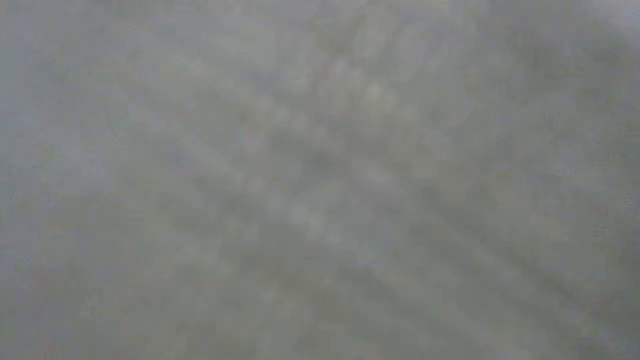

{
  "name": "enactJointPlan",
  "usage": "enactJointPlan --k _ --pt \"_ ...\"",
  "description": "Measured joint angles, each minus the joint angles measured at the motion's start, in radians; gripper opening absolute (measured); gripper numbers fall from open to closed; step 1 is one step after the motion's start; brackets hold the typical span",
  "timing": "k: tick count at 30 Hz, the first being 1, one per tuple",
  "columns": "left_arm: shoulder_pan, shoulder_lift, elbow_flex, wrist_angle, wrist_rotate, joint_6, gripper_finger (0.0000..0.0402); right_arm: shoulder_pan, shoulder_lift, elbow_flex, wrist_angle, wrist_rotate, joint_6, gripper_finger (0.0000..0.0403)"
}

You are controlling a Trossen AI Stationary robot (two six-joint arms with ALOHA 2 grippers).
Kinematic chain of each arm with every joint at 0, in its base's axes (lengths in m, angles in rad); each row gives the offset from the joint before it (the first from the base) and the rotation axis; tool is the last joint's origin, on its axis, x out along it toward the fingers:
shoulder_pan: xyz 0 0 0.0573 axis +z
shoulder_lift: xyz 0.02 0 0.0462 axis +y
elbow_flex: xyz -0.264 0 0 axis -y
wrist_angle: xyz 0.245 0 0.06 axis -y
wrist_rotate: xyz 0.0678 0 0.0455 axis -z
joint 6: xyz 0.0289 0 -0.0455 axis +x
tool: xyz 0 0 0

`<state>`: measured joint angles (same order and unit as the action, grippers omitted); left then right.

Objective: Sort towels by color in basket
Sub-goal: Put the white patterned towel into the green bin

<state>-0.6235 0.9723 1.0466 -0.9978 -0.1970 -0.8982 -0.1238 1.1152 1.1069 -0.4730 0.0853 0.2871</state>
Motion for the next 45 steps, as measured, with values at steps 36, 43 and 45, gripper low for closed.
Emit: enactJointPlan --k 36,43,45 --pt "0.24 -0.018 0.074 1.924 -0.383 1.079 0.0 -0.003 0.0 0.0 0.047 0.002 0.029 0.0243" --pt "0.395 0.139 0.22 1.926 -0.171 0.937 0.0 -0.025 0.0 0.0 0.047 0.003 0.038 0.0243" --pt "0.422 0.177 0.259 1.917 -0.126 0.93 0.0 -0.032 -0.004 -0.001 0.047 0.003 0.044 0.0243"
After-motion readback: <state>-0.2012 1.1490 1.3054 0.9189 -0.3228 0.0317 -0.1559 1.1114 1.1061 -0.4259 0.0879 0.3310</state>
